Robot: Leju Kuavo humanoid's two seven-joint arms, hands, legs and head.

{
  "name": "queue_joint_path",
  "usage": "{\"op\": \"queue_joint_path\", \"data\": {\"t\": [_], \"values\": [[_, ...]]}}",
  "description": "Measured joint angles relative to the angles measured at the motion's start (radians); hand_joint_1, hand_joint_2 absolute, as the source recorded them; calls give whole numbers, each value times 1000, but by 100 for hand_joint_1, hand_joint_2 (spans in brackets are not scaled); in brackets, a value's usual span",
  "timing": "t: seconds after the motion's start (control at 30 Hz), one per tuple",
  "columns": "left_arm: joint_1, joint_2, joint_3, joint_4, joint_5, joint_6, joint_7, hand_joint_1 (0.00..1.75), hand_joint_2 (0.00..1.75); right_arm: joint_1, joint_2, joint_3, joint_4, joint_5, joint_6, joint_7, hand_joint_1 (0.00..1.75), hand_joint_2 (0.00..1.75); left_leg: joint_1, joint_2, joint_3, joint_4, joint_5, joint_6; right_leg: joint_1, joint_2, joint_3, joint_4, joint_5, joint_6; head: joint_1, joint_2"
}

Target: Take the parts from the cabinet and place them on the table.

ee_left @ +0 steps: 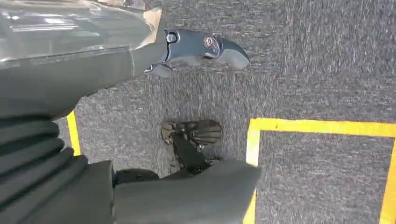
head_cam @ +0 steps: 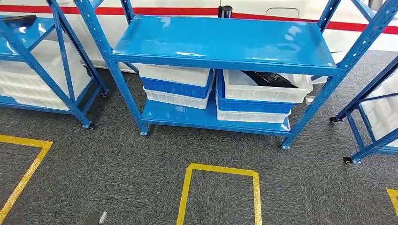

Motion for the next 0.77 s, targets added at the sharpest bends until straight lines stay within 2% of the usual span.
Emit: {"op": "queue_joint_path", "data": {"t": [0.07, 0.1, 0.13, 0.27, 0.77], "values": [[1, 10, -19, 26, 22, 10, -9, 0, 175, 5, -6, 25, -7, -53, 8, -11, 0, 0, 0, 0, 1, -2, 0, -5, 0, 0, 0, 0, -1, -1, 0, 0], [1, 14, -30, 40, 34, 18, -13, 0, 0, 9, -9, 39, -12, -83, 11, -15, 0, 0, 2, 0, 1, -2, 0, -13, 1, 0, 0, 0, -1, -1, 0, 0], [2, 19, -41, 54, 46, 23, -16, 0, 0, 12, -12, 53, -16, -113, 15, -20, 0, 0, 3, 0, 1, -2, -1, -17, 3, 0, 0, 0, -1, -1, 0, 0], [2, 36, -85, 112, 91, 47, -33, 0, 0, 25, -25, 104, -34, -219, 21, -39, 0, 0, 3, 0, 1, -3, -1, -23, 3, 0, 0, 1, -1, -2, 0, 0], [5, 120, -262, 349, 260, 135, -95, 0, 0, 77, -70, 311, -107, -633, 61, -113, 0, 0, -6, 1, 3, -3, -1, -22, -1, 0, 1, -1, -1, -2, 1, 0]]}}
